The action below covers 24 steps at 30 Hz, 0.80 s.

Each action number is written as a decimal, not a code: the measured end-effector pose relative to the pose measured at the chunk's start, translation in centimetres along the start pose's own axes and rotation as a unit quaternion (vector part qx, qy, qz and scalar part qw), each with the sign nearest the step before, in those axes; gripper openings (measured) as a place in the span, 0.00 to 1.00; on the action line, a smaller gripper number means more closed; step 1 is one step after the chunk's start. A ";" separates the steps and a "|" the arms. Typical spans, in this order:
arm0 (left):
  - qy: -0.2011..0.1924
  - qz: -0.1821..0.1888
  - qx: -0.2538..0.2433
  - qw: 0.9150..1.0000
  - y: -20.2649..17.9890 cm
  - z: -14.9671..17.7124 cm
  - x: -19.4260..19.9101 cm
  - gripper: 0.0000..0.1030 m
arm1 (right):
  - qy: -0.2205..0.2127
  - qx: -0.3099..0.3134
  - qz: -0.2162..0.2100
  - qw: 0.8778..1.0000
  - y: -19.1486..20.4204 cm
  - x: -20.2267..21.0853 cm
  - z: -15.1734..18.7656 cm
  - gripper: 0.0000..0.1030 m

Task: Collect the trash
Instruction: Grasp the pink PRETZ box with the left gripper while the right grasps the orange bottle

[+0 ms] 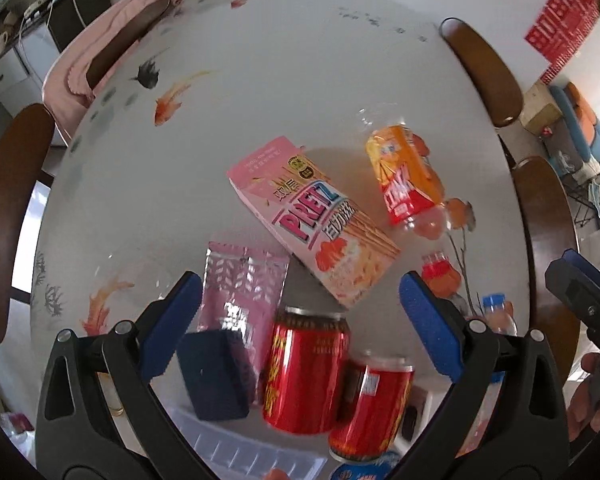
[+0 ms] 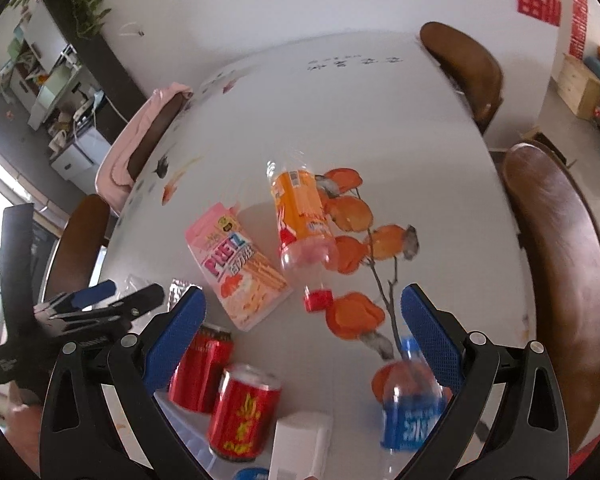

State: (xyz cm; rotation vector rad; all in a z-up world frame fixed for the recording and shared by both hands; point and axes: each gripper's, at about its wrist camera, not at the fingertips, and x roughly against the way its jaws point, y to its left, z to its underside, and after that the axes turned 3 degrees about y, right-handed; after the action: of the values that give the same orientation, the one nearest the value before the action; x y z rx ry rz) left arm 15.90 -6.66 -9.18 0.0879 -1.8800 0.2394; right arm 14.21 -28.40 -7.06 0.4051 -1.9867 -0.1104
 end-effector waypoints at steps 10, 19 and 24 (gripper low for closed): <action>0.034 -0.022 0.024 0.999 -0.1 -3.7 -5.1 0.93 | 0.040 -0.007 -0.027 0.999 0.3 -6.7 -4.2 0.93; 0.070 -0.034 0.072 0.994 0.5 -5.6 -9.7 0.93 | 0.071 -0.018 -0.036 0.997 -0.5 -11.5 -5.7 0.91; 0.086 -0.032 0.082 0.992 0.4 -6.4 -11.5 0.93 | 0.099 -0.041 -0.052 0.993 -1.3 -13.8 -6.1 0.73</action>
State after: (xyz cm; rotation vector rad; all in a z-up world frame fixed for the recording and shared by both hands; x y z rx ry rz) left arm 25.42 -5.56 -18.18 0.2328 -1.6820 0.3475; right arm 25.32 -24.40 -16.62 0.4498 -1.7594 -0.2089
